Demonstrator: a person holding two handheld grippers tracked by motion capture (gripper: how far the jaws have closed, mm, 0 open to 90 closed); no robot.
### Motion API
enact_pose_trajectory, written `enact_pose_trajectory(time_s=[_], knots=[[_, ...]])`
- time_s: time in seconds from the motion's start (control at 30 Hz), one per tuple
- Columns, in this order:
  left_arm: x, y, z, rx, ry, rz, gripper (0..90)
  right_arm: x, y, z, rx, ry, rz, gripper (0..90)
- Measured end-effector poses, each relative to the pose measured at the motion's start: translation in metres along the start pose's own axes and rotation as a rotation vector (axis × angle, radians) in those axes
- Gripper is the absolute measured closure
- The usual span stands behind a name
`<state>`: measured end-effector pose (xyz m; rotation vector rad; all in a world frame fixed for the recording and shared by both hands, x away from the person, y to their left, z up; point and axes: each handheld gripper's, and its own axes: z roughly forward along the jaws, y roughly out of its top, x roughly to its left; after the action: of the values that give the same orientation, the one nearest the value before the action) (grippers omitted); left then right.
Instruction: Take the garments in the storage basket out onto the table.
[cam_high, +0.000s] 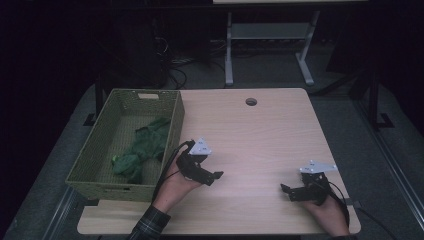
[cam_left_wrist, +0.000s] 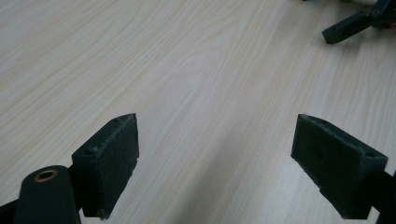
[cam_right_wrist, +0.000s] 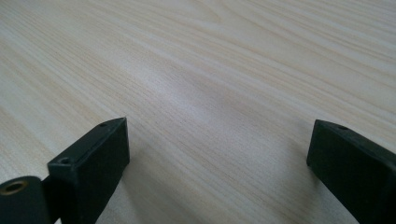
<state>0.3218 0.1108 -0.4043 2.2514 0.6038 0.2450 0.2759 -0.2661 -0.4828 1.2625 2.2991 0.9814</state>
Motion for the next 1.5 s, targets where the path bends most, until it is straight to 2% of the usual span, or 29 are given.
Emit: enact_pose_trajectory(time_s=[0.27,0.4,0.7,0.97,1.07,1.5], knots=[[0.0,0.009,-0.009,-0.022,-0.018,0.024,14.2,0.0,0.0,0.0,-0.001,0.0,0.0,5.5],[0.0,0.015,-0.014,-0.009,-0.001,0.044,14.2,0.0,0.0,0.0,-0.001,0.0,0.001,5.5],[0.012,0.022,-0.031,-0.036,0.008,0.032,14.2,0.0,0.0,0.0,-0.001,0.0,0.0,5.5],[0.017,0.028,-0.038,-0.027,-0.007,0.044,14.2,0.0,0.0,0.0,-0.001,0.0,-0.001,5.5],[0.02,0.032,-0.04,-0.021,-0.011,0.062,14.1,0.0,0.0,0.0,-0.001,0.0,-0.001,5.5],[0.036,0.041,-0.048,-0.01,-0.012,0.068,14.2,0.0,0.0,0.0,-0.004,-0.001,-0.004,5.5]])
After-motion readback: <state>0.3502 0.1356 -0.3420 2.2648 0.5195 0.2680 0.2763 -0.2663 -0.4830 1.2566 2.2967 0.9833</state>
